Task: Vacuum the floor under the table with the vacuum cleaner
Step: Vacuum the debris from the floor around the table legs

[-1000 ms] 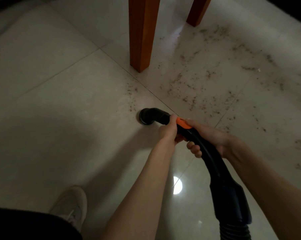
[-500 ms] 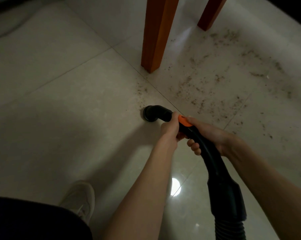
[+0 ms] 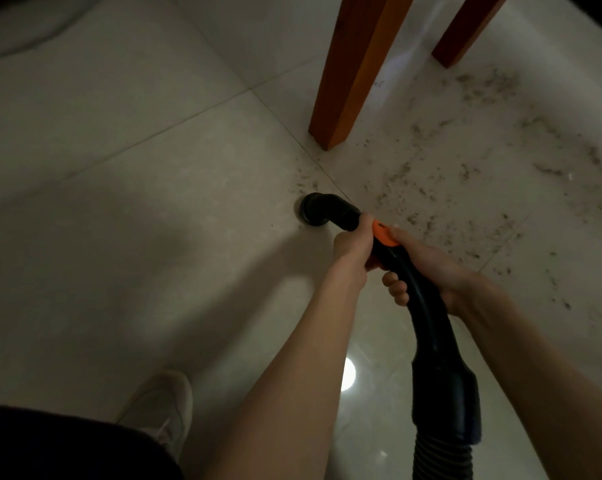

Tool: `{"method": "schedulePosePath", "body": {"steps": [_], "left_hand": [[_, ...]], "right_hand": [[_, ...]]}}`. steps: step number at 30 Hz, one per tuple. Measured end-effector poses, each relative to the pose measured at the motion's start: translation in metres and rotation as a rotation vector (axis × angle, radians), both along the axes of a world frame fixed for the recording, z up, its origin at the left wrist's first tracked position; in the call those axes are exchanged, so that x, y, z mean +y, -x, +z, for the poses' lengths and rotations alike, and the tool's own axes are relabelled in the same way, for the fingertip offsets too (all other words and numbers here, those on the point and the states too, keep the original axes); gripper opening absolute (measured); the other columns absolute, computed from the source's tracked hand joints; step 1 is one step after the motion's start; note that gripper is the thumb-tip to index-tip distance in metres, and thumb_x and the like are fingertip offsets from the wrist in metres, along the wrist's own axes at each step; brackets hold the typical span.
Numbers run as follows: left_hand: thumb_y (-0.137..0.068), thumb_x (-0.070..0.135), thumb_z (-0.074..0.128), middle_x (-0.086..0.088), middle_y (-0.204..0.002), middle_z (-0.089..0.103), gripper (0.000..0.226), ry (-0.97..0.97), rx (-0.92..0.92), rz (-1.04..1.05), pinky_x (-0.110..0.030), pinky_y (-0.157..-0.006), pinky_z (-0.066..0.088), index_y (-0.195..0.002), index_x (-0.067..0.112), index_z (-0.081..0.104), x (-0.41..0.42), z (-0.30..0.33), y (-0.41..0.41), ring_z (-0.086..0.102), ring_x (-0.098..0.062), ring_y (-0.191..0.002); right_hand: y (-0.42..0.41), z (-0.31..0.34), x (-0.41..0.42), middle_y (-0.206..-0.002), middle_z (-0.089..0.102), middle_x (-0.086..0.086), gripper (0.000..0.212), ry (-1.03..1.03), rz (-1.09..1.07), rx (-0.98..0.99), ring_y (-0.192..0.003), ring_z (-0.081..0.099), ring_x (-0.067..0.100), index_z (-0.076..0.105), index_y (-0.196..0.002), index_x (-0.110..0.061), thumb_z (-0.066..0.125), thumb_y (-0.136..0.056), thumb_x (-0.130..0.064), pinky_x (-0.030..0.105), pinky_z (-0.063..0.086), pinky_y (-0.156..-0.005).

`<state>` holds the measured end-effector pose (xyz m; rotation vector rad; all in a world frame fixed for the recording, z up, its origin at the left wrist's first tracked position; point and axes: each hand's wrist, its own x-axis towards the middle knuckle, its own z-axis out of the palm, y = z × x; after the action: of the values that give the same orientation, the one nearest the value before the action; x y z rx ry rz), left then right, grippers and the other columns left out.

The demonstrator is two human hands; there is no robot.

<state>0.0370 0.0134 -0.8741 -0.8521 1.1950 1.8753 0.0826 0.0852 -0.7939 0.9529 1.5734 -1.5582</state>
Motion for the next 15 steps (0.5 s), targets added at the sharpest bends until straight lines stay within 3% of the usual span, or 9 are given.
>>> {"method": "schedulePosePath", "body": {"steps": [9, 15], "left_hand": [[-0.090, 0.040, 0.054, -0.008, -0.090, 0.063, 0.033, 0.046, 0.028, 0.002, -0.032, -0.073, 0.054, -0.097, 0.008, 0.055, -0.004, -0.003, 0.024, 0.063, -0.023, -0.082], [-0.090, 0.038, 0.054, -0.004, -0.075, 0.060, 0.030, 0.052, 0.045, 0.017, -0.029, -0.065, 0.052, -0.081, 0.010, 0.053, -0.012, -0.004, 0.030, 0.060, -0.018, -0.069]], "right_hand": [[0.021, -0.006, -0.009, -0.049, 0.045, 0.004, 0.057, -0.002, -0.027, 0.019, -0.033, 0.042, 0.010, 0.049, -0.106, -0.001, 0.037, -0.096, -0.056, 0.019, 0.039, -0.032], [0.028, -0.008, -0.012, -0.049, 0.045, 0.004, 0.056, 0.015, -0.004, 0.021, -0.034, 0.043, 0.011, 0.050, -0.098, -0.001, 0.037, -0.096, -0.055, 0.019, 0.039, -0.033]]}}
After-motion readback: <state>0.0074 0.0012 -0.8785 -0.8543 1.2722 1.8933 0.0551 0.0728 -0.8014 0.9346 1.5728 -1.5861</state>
